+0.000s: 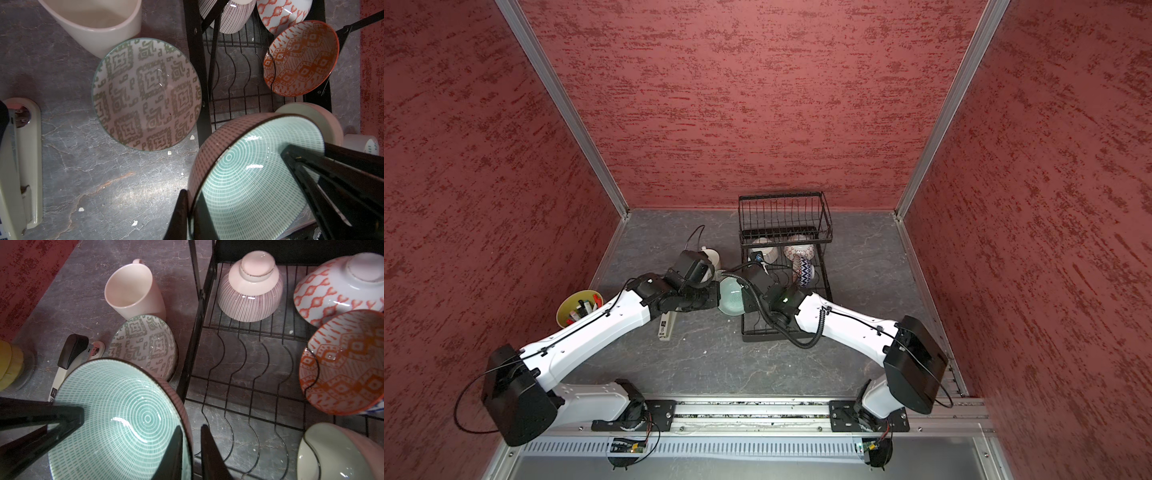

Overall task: Load the bowls into the dish rack
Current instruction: 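Close the right gripper on the green bowl's rim and open the left gripper, then carry the green bowl over the rack with the right while the left withdraws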

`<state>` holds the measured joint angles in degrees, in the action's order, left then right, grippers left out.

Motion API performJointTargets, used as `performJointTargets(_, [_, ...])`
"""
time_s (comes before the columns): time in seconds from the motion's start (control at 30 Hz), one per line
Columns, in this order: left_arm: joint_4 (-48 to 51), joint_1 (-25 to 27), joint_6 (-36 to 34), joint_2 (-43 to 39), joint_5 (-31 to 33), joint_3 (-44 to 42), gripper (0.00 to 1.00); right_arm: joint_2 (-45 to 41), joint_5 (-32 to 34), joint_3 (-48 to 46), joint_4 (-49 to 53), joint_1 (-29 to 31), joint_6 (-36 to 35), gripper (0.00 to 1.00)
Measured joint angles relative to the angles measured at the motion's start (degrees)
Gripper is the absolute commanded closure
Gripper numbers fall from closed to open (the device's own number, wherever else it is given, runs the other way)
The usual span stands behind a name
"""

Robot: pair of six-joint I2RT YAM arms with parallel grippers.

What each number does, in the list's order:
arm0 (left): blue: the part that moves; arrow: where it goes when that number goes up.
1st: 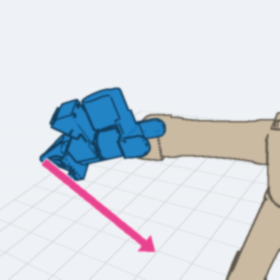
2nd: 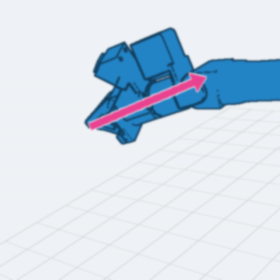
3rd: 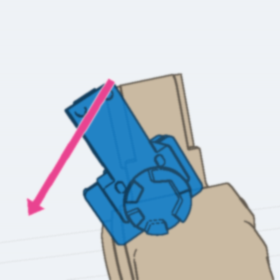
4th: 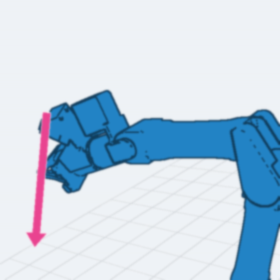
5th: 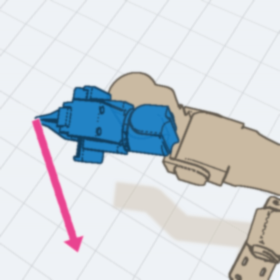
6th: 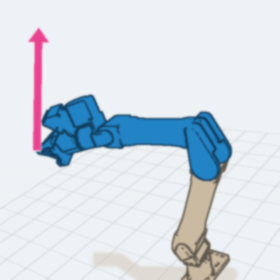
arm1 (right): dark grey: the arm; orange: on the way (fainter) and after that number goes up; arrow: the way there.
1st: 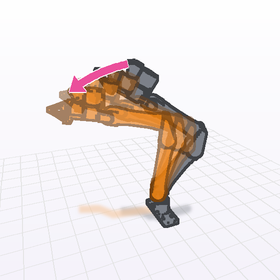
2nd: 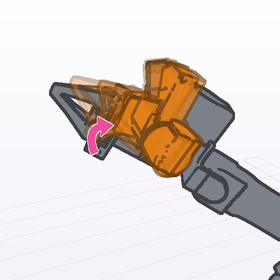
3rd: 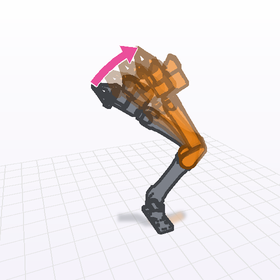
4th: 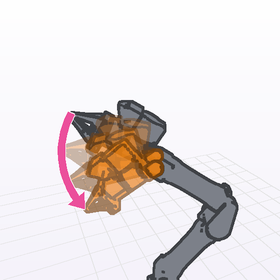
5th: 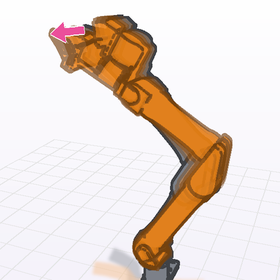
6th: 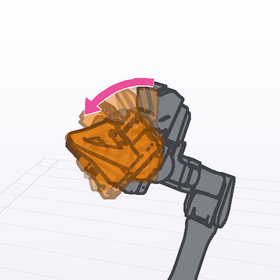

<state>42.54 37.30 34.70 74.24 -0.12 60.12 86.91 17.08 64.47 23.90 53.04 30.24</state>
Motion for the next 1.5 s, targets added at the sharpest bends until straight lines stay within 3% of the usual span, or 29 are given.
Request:
performJointTargets(0.3, [-0.9, 0.4, 0.6, 0.5, 0.0, 0.0, 1.00, 0.1, 0.4, 0.7, 1.2, 0.0, -0.2, 0.99])
performJointTargets(0.43, [-1.0, 0.5, 0.6, 0.5, 0.1, 0.0, 0.98, 0.1, 0.5, 0.7, 1.4, 0.0, -0.1, 1.00])
performJointTargets(0.57, [-1.6, 0.7, 1.1, 0.6, 0.1, 0.0, 0.77, 0.1, 1.4, 0.7, 2.1, 0.0, 0.2, 1.00])
performJointTargets(0.73, [-4.3, 1.6, 2.2, 0.5, -1.2, 0.0, 0.39, 0.5, 5.3, 0.7, 5.6, 0.0, 0.9, 1.00])
performJointTargets(0.87, [-5.3, 1.9, 2.5, 0.5, -1.3, 0.0, 0.24, 0.4, 8.7, 0.7, 8.1, -0.1, 1.2, 1.00])
performJointTargets(1.17, [-5.8, 2.5, 2.8, 0.3, -1.1, -0.5, 0.19, 0.4, 19.9, 0.7, 15.4, -0.2, 0.3, 1.00])
performJointTargets(1.5, [-7.0, 5.9, 4.3, 3.0, -1.0, -3.5, 0.18, 1.6, 30.6, 0.7, 15.7, -0.5, -6.0, 1.00])
